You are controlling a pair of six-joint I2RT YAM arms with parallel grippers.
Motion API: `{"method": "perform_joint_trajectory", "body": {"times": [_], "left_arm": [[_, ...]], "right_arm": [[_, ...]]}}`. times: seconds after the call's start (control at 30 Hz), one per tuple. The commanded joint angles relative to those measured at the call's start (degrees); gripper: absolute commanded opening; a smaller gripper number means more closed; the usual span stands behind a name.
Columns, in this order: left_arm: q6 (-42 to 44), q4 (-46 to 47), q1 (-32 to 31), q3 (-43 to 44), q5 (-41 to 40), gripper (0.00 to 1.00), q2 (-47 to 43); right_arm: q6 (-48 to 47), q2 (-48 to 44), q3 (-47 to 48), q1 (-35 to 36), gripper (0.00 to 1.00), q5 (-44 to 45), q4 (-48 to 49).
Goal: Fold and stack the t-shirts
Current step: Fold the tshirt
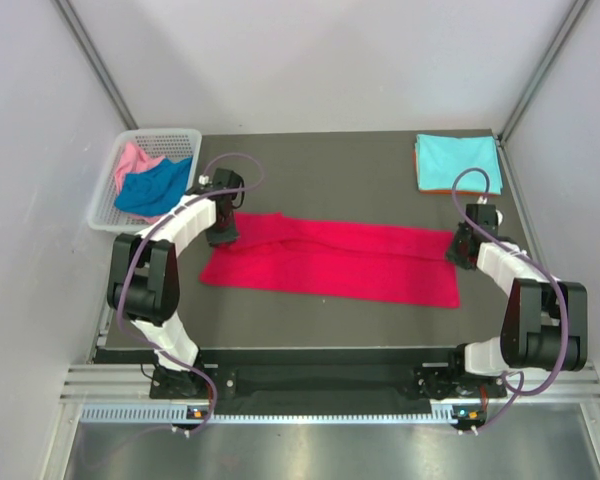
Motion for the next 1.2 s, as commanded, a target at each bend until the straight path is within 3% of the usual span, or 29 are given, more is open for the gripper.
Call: {"method": "perform_joint_trajectory", "body": {"times": [0.0, 0.17, 0.3, 0.47, 0.67, 0.9, 1.17], "left_arm": [[0.8, -1.9, -0.1, 4.4, -0.4, 0.32, -1.9], [2.6, 2.4, -0.2, 6.6, 5.1, 0.37, -4.7], [3.5, 3.3, 2.3, 8.3, 9.2, 0.39, -1.8], [5.9, 5.4, 8.6, 10.2, 23.5, 0.4, 1.9], [5.8, 2.3, 9.7, 11.8, 23.3, 0.41, 5.4], [5.4, 2.4, 9.7, 10.8, 21.9, 0.43, 7.7], [4.7, 2.6, 9.6, 7.2, 21.9, 0.42, 4.4]], "right_arm": [[-1.1, -1.9, 3.2, 0.2, 0.23, -1.6, -3.2], [0.3, -5.5, 5.5, 1.5, 0.31, -5.1, -4.6], [1.6, -6.0, 9.3, 8.4, 0.32, -5.6, -2.9], [3.2, -4.0, 12.3, 17.2, 0.34, -5.8, 0.3], [5.0, -1.6, 13.5, 22.9, 0.36, -5.7, 3.1], [3.1, 11.3, 20.4, 27.6, 0.43, -17.6, 13.7], [4.1, 18.0, 26.6, 32.2, 0.45, -19.8, 15.9]]}}
